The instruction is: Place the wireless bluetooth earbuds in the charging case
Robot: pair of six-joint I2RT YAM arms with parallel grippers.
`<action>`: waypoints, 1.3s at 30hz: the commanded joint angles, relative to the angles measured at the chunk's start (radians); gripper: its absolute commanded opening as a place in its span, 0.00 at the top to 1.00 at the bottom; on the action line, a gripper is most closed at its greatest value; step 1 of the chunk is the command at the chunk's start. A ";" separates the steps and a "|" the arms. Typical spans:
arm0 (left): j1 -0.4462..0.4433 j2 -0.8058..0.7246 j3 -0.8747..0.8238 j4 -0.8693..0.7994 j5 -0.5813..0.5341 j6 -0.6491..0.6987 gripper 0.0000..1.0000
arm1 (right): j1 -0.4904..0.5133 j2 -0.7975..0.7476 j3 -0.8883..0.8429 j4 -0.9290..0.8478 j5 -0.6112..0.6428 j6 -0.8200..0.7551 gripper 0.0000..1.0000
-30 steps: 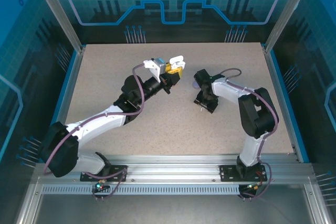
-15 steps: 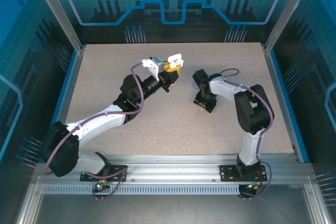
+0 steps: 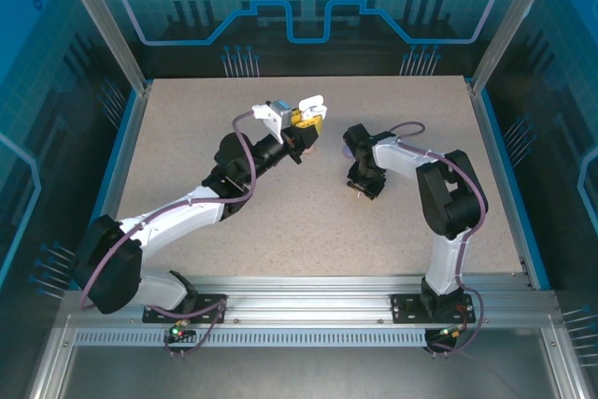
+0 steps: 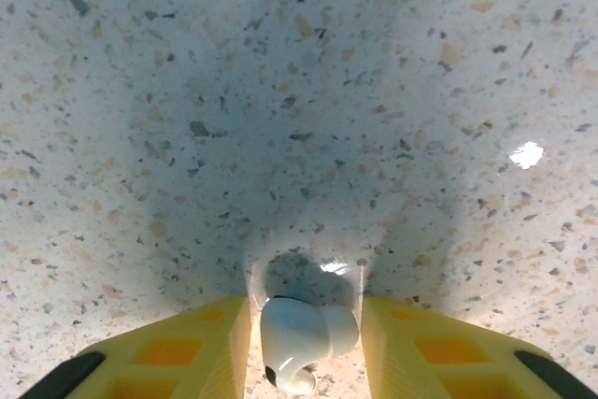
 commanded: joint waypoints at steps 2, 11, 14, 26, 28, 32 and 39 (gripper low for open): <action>0.008 0.006 0.008 0.037 -0.001 -0.009 1.00 | -0.017 0.026 -0.033 0.039 -0.017 -0.069 0.65; 0.008 0.013 0.015 0.027 0.001 -0.016 1.00 | -0.033 0.041 -0.058 0.086 -0.063 -0.177 0.73; 0.008 0.015 0.016 0.021 0.001 -0.017 1.00 | -0.033 0.030 -0.071 0.107 -0.066 -0.192 0.77; 0.009 0.000 0.015 0.015 0.005 0.027 1.00 | -0.010 -0.204 -0.164 0.246 -0.014 -0.293 0.80; 0.009 -0.004 0.020 0.014 0.009 0.038 1.00 | -0.008 -0.259 -0.168 0.252 0.009 -0.318 0.80; 0.008 -0.008 0.038 -0.002 0.017 0.048 1.00 | -0.011 -0.351 -0.168 0.257 0.034 -0.365 0.79; 0.009 -0.002 0.045 -0.011 0.016 0.068 1.00 | -0.010 -0.492 -0.135 0.270 0.023 -0.413 0.79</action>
